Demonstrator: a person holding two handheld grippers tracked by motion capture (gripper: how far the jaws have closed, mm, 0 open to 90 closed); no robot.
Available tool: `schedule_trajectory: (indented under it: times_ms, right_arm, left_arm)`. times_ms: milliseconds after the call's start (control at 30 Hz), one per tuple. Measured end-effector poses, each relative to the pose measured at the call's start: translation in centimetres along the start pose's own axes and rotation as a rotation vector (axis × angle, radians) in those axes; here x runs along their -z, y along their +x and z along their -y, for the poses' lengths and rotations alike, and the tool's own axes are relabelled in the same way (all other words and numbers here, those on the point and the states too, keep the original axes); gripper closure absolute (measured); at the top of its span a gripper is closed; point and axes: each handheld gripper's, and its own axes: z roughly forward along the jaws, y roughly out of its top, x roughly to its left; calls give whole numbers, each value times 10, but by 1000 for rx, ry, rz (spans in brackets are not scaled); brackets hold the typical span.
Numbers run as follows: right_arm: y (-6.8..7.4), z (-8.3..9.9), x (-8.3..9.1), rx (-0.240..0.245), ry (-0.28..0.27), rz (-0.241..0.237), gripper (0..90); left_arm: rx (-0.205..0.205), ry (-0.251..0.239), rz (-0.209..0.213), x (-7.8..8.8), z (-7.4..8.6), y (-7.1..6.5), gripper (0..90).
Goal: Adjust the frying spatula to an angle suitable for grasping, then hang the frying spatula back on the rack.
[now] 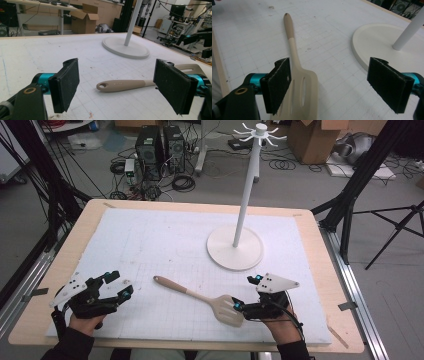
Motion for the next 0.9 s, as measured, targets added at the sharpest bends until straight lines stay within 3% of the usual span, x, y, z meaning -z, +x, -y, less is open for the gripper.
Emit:
schedule_trajectory:
  times_ms: [133,233,533,600,667,700,733,767,900]
  right_arm:
    - [0,2,2,0,1,5,187]
    - [0,3,4,-3,11,-11,262]
    - [6,2,6,-7,18,-19,280]
    - [8,1,6,2,20,-40,331]
    - [14,-3,6,27,19,-59,454]
    - [14,-3,6,27,19,-59,454]
    - [18,-4,6,53,21,-95,582]
    - [18,-4,6,53,21,-95,582]
    - [22,-1,1,91,64,-138,868]
  left_arm:
    - [2,8,10,-4,0,0,213]
    - [-1,4,20,-5,0,-1,213]
    - [8,2,42,-9,-1,1,213]
    - [0,8,45,-10,-1,0,212]
    - [-6,10,44,-10,-1,-2,209]
    - [-7,12,46,-11,-1,-3,209]
    - [-10,13,45,-11,-1,-4,209]
    - [-13,13,46,-11,-1,-5,209]
    - [-22,20,46,-12,-1,-4,210]
